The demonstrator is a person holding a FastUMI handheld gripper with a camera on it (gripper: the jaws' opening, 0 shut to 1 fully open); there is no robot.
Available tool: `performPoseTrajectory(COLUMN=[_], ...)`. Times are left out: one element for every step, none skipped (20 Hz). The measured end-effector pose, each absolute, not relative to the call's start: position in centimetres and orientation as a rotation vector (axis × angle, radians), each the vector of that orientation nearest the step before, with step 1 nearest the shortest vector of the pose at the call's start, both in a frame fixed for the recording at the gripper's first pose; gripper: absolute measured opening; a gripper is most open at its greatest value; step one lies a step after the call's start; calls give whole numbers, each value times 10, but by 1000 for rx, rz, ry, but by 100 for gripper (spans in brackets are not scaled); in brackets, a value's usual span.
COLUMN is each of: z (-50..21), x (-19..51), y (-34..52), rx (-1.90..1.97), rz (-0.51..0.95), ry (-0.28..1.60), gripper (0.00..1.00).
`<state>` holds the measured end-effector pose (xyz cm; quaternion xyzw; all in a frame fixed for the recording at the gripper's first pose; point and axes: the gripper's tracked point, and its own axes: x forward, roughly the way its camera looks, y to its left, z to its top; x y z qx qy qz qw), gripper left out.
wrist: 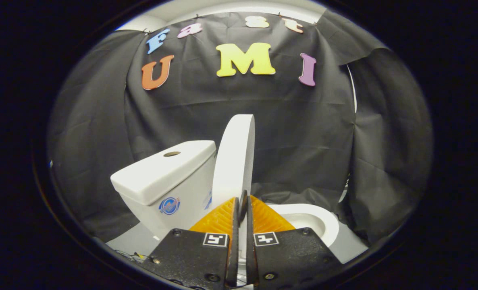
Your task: Open the toilet lid.
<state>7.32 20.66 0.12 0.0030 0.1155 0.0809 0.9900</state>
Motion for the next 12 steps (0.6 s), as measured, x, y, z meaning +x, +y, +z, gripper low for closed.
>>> performPoseTrajectory(z=[1,1,1,0,0,0,0,-1,-1,-3,-3,-3], x=[73,72,73,73,72,72,72,72,71,71,72,71], y=[211,215,219,224,228,231,235,240,244,248,253,257], rx=[3,-1,-8,-16,-24,-33,-39,-46,-53,-63,-74,-83], rz=[164,167,175,183,192,200,209,219,229,239,250,259], ry=[227,223,220,219,221,223,225,228,230,231,231,228], gripper=[11,11,11,11,12,13,13,14,14,15,16,16])
